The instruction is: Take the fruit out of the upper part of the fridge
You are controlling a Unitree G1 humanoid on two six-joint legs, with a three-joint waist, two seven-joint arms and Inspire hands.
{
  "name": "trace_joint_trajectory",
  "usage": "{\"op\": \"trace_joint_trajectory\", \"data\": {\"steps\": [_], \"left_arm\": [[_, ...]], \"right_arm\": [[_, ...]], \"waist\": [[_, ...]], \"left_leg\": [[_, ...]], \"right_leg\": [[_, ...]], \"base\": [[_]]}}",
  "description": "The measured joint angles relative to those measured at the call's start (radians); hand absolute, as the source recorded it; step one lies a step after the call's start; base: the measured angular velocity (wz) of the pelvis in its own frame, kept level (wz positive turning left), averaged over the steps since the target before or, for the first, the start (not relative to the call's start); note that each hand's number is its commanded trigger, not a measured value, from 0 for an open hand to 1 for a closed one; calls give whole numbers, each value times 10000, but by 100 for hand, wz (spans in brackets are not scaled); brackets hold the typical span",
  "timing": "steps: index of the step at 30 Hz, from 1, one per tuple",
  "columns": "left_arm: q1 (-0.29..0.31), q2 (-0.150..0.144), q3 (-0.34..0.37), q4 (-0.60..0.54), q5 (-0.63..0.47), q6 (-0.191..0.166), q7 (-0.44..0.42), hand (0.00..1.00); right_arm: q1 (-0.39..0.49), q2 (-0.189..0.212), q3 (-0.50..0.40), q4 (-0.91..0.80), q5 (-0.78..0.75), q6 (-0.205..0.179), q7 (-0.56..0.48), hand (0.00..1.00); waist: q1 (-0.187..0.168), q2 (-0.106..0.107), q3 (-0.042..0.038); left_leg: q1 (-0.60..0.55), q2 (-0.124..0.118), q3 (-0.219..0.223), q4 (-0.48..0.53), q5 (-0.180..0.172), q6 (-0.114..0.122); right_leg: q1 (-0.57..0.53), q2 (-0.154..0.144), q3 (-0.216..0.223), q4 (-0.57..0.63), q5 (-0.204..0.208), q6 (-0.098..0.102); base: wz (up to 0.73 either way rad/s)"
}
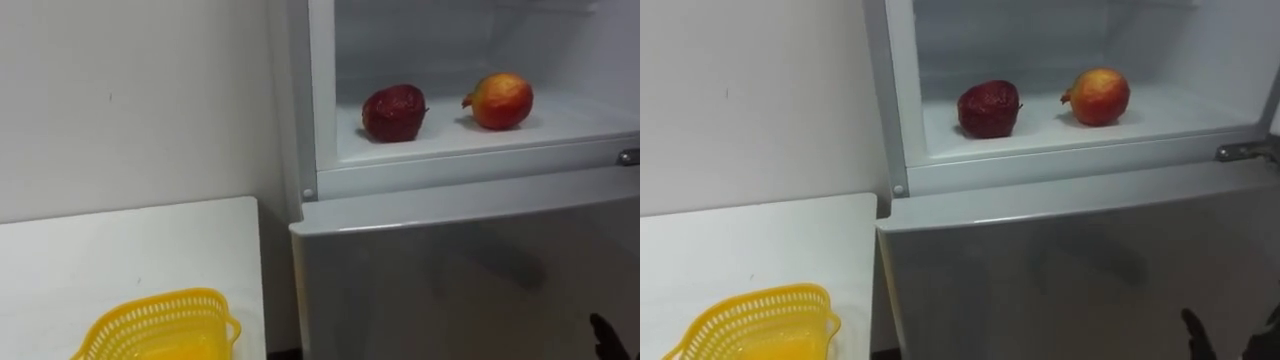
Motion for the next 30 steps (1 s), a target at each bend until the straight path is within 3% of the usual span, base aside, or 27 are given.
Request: {"op": "trace_joint_trajectory", "data": {"steps": [5,8,16,23,27,30], "left_arm": [[-322,76,-226,432,22,-116,3,0],[-391,91,-316,457,18,-127,-7,0],[-650,119,-320,838,31,-194,-227,0],[-686,394,-545,982,-31,-60,-386,0],[-688,549,-816,1139,-24,2,-394,0],[-687,555,-871,1370,78,81,-399,0]], "right_arm": [[-206,-8,200,-986,-59,-203,-418,0],[-531,-28,309,-1404,-408,-533,-650,0],[-716,-329,996,-1930,-1220,-742,-1189,0],[-758,-495,1549,-1932,-1621,-724,-1195,0],[-872,-500,1548,-1932,-1635,-722,-1197,0],[-1308,-523,1502,-1970,-1488,-723,-1199,0]], "waist": [[162,95,-18],[178,178,37],[428,181,41],[503,-121,0],[548,-337,16],[615,-328,40]], "left_leg": [[-107,-9,22,1,0,0],[-144,12,23,2,0,0],[-135,22,26,3,1,1],[-171,30,-82,6,1,1],[-177,24,-193,9,1,1],[-175,24,-207,6,0,2]], "right_leg": [[-133,-1,30,18,14,16],[-151,23,23,2,72,7],[-156,29,13,24,79,-4],[-134,22,-120,18,82,-8],[-104,-8,-231,10,91,-12],[-30,-10,-259,-6,113,-10]], "base": [[0],[0],[0],[5],[5],[1]]}}
